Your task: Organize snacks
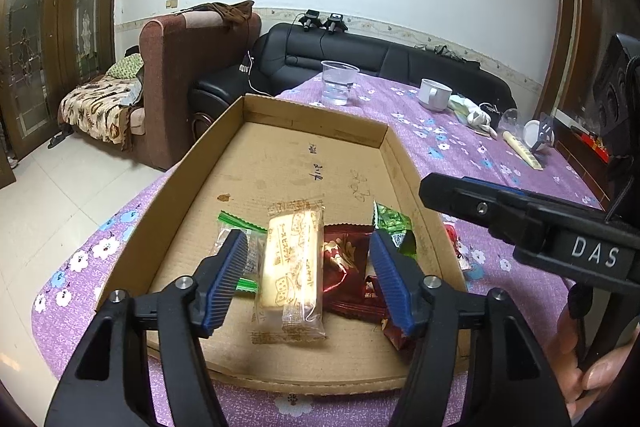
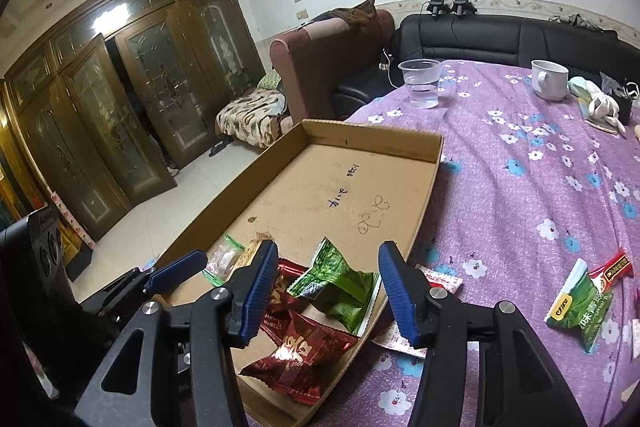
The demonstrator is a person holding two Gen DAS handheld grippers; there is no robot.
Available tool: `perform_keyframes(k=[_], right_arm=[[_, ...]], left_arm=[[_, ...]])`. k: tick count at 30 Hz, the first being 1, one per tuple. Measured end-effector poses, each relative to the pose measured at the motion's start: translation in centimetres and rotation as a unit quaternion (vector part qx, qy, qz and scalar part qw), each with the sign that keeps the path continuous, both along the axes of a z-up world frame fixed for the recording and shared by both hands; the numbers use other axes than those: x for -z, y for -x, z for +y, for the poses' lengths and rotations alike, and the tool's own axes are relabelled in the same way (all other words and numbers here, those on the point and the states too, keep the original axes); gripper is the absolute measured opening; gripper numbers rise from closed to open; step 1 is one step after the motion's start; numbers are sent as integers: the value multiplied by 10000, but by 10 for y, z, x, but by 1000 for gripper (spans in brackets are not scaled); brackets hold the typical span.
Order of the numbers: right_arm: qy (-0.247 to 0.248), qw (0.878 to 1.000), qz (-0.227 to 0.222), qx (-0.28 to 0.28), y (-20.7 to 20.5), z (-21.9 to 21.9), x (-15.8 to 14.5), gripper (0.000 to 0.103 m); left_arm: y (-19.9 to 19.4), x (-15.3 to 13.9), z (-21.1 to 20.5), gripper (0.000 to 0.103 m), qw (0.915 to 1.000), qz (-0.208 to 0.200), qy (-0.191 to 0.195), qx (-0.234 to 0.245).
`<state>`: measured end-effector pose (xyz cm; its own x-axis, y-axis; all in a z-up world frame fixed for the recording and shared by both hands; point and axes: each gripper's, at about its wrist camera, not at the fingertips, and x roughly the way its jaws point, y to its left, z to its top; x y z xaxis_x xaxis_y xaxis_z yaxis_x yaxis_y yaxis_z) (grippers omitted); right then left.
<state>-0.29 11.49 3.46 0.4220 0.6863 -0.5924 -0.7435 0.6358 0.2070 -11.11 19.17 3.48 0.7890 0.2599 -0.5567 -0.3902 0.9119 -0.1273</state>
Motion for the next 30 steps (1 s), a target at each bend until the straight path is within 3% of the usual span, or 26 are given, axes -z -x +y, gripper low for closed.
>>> perform_keyframes(k=[10,30], right_arm=[[-58,9999,-54,81,-1,-5,-2,63],[-153,9997,91,169,-8,-11,-2,63]], left_arm=[[1,0,-1,63,10000,-25,-5,-2],[1,-5,-2,63,9999,-130,-3,-60]])
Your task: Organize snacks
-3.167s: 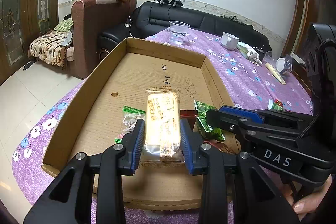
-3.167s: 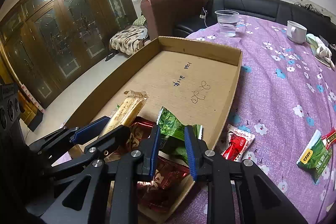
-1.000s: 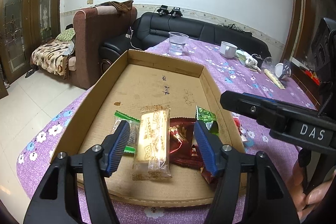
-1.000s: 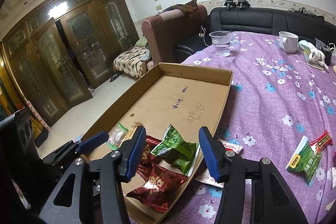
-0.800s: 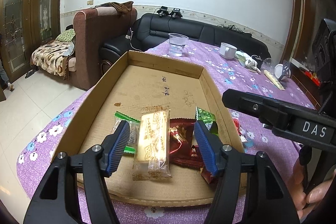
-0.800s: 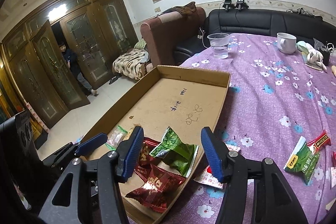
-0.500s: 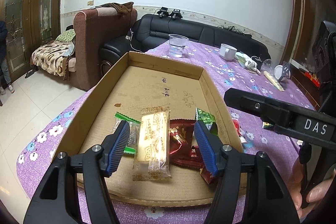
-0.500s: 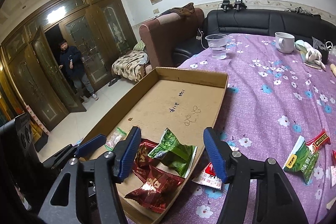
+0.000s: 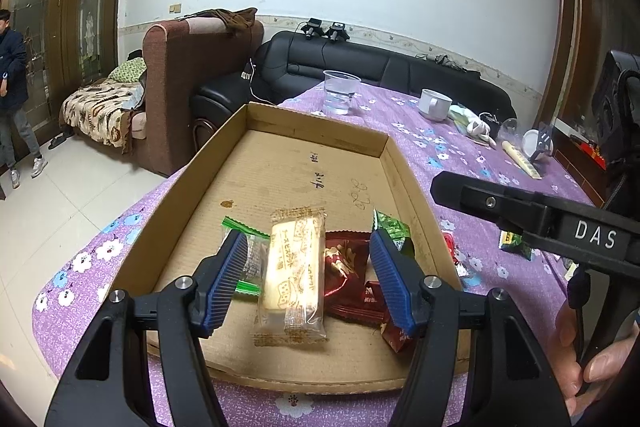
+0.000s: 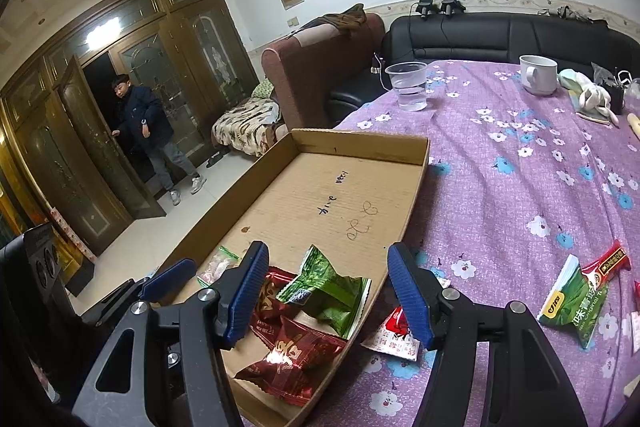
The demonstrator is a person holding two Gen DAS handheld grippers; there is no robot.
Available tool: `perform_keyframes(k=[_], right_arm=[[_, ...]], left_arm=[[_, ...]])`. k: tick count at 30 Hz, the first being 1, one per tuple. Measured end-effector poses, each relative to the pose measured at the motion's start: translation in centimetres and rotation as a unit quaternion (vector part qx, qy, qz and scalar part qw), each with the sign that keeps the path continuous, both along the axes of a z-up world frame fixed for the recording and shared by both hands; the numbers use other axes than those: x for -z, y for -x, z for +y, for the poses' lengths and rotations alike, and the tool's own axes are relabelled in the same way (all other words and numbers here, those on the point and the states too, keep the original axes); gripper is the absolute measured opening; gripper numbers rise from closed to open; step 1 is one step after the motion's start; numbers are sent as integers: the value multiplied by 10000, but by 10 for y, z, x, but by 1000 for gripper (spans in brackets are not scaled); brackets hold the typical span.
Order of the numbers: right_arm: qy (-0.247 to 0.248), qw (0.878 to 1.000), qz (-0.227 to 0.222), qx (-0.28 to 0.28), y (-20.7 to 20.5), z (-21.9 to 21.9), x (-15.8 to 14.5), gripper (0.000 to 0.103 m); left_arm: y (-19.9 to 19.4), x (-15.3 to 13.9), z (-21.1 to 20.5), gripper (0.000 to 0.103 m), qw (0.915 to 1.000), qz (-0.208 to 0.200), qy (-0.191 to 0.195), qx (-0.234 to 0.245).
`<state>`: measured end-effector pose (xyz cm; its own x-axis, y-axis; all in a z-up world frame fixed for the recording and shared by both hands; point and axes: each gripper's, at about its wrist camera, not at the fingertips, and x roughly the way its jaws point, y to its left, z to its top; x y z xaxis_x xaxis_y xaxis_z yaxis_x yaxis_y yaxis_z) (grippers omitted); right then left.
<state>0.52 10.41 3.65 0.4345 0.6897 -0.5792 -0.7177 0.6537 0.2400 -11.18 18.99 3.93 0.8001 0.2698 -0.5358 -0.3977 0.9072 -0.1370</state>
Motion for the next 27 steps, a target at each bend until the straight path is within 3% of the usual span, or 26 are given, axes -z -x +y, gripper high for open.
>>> perform_keyframes(k=[15,21,27], right_arm=[[11,9997,30,232,-7,-8,-5,63],[-24,9986,419,309,-21,-25,-20,63],[201,9984,214,476,-22,-56,-30,63]], left_arm=[[1,-1,0,63,10000,-20,-3,-9],[3,-5,1,63,10000,-49,-8,19],[3,-5,0,63,9999,-95,1,57]])
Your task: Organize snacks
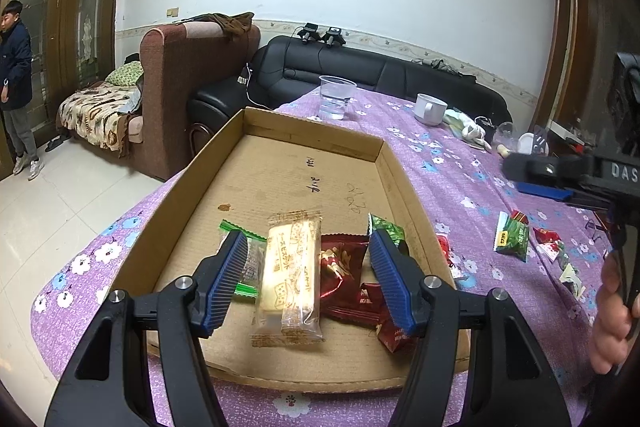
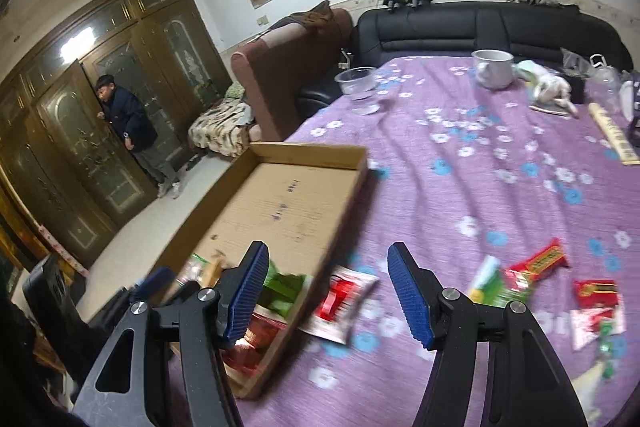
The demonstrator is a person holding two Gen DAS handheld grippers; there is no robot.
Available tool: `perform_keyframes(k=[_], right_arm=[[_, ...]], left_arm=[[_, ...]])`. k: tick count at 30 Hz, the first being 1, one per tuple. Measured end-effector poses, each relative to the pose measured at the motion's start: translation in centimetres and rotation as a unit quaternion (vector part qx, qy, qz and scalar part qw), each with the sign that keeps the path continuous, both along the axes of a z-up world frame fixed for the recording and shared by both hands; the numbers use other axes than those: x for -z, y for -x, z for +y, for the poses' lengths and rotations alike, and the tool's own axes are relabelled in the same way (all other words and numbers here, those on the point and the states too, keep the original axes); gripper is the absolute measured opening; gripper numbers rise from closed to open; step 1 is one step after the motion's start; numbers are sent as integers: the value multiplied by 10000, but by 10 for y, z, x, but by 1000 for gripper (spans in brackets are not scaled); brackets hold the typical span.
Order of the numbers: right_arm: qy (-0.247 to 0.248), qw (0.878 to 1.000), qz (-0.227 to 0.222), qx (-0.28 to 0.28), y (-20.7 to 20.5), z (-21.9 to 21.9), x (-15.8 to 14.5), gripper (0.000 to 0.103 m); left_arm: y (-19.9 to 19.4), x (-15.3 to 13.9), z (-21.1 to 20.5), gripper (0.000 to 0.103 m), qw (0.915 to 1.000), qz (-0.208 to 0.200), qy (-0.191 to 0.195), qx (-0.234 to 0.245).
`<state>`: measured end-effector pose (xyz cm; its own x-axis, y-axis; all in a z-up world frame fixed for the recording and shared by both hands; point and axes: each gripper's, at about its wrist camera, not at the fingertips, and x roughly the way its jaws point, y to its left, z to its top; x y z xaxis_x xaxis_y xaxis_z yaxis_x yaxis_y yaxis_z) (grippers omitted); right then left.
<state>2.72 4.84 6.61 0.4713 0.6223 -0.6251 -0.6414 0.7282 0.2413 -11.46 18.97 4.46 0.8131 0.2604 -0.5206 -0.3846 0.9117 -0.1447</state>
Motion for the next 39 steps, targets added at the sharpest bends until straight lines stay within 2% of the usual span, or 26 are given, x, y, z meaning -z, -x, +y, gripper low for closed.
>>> perform_keyframes(k=[4,11,15,19,24,27,30,34,39], right_arm=[[202,9997,32,146,-7,-27,6,63],[151,9980,226,569,-28,-90,15,64],[-105,9944,274,1019,-46,-134,14,64],[-436,9877,561,1391,-65,-168,20,66],[-354,9817,724,1727,-76,-185,23,66],[-197,9759,987,1935,-84,-189,35,66],[-72,9731,1187,1976,-91,-190,45,66],[97,9724,1172,2015,-92,-187,49,66],[207,9724,1259,1952,-91,-184,54,66]], left_arm=[[0,0,0,63,10000,0,-8,-7],[-2,3,0,63,10000,59,-15,-43],[-4,5,0,63,9999,89,-16,-72],[-5,7,0,63,9999,109,5,-109],[-3,9,0,63,9998,105,32,-167],[-3,9,0,63,9998,95,56,-138],[-4,8,0,63,9998,79,178,19],[-6,3,-3,63,9994,74,300,181],[-4,-11,-16,63,9994,-1,203,290]])
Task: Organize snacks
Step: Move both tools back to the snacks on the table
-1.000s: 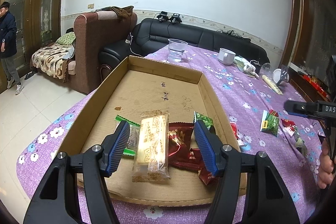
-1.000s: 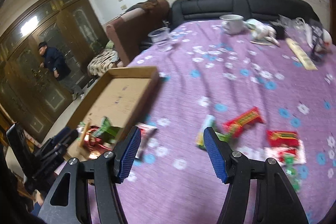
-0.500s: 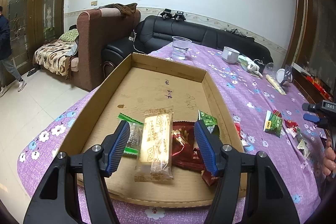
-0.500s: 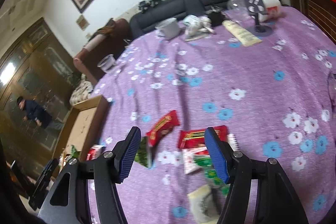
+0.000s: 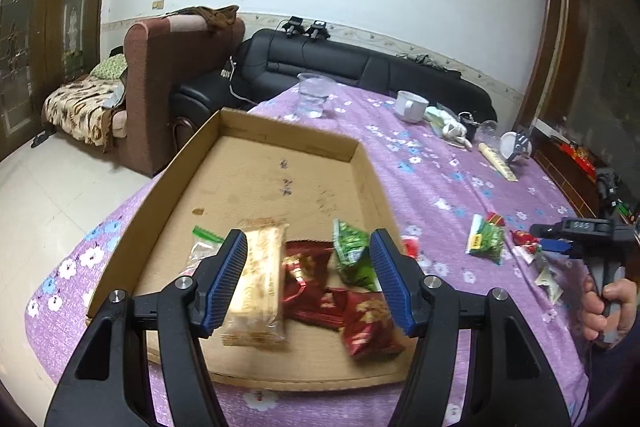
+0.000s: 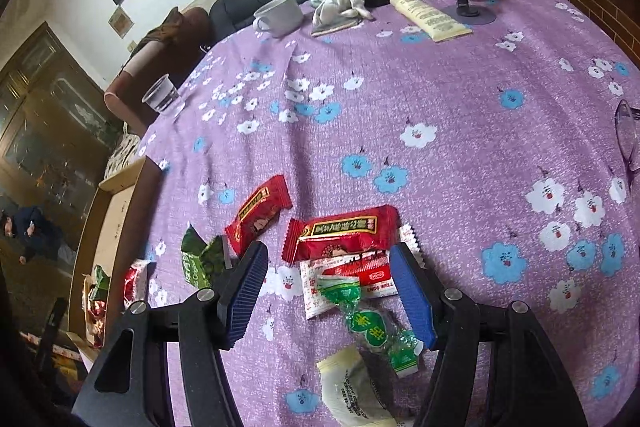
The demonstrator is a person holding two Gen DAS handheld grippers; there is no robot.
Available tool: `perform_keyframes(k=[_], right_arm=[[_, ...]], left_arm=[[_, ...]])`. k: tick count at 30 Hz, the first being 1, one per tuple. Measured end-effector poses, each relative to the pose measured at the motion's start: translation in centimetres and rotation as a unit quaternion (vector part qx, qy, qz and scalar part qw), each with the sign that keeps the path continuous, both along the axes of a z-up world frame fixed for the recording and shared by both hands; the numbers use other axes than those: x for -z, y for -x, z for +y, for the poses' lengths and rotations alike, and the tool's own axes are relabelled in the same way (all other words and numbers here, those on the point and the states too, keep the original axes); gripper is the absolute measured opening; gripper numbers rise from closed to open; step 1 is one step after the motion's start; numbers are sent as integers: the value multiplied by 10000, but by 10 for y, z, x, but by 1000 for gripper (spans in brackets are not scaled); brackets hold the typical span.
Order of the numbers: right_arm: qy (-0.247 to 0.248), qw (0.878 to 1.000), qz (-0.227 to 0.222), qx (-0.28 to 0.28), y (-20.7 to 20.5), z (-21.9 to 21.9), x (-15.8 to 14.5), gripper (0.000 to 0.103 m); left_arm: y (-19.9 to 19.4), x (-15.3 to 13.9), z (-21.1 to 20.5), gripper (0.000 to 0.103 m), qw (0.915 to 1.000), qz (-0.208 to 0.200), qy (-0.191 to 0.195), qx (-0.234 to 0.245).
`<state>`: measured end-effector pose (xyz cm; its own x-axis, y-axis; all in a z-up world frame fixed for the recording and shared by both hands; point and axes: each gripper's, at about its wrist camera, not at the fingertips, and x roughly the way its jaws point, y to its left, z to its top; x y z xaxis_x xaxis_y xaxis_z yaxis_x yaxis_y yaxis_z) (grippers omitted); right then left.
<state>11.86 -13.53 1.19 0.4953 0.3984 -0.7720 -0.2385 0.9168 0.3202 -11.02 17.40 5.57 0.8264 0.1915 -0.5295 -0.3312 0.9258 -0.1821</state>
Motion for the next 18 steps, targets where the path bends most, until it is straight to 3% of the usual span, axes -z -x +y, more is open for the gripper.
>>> perform_keyframes(k=[9,13,18], right_arm=[[58,9998,8,-193,7,10,3,67],[84,9995,-14,-312,10,17,2,67],[40,9985,-59,-538,16,25,0,66]], left_arm=[[0,-22,-39,63,9985,-98,-178,514],[0,-28,-58,70,9968,-109,-260,741],[-4,-29,-78,71,9942,-51,-349,1017]])
